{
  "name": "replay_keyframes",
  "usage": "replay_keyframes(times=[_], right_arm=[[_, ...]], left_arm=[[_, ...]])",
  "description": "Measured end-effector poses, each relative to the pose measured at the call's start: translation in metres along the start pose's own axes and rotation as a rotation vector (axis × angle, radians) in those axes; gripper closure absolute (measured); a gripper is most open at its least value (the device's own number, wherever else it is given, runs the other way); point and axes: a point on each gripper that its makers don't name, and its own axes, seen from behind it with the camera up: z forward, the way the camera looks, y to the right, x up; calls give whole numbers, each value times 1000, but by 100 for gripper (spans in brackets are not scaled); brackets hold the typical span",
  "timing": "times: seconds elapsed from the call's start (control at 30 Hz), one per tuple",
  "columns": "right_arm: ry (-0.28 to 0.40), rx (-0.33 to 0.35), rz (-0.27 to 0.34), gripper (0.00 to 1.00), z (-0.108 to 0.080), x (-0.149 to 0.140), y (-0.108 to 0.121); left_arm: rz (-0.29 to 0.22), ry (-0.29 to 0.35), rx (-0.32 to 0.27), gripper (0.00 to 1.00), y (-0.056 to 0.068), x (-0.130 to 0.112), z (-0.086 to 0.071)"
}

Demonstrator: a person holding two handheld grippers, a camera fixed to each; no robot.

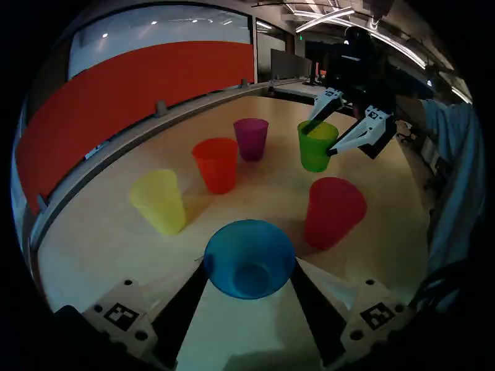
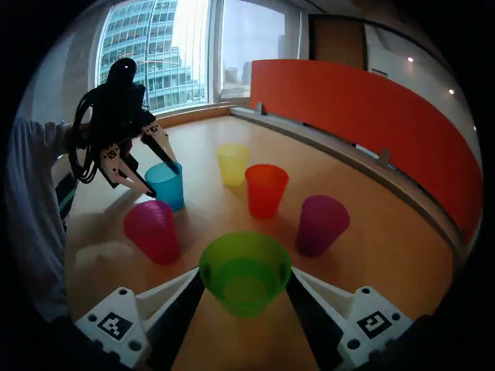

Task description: Pour water

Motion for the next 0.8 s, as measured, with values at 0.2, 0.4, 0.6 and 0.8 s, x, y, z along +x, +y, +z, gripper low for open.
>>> replay_keyframes(times=[0.2,0.4,0.6,0.8], right_arm=[[-2,0,0,10,4,-1,-2],[-5,3,2,10,7,-1,-4],[-11,4,7,10,14,-6,-7],[-17,1,12,10,19,-11,-8]], left_arm=[[-8,-16,5,7,-3,-8,0],[5,-38,19,1,-5,-13,-2],[10,-48,36,1,-5,-19,-6],[-7,-52,29,1,-3,-25,-13]])
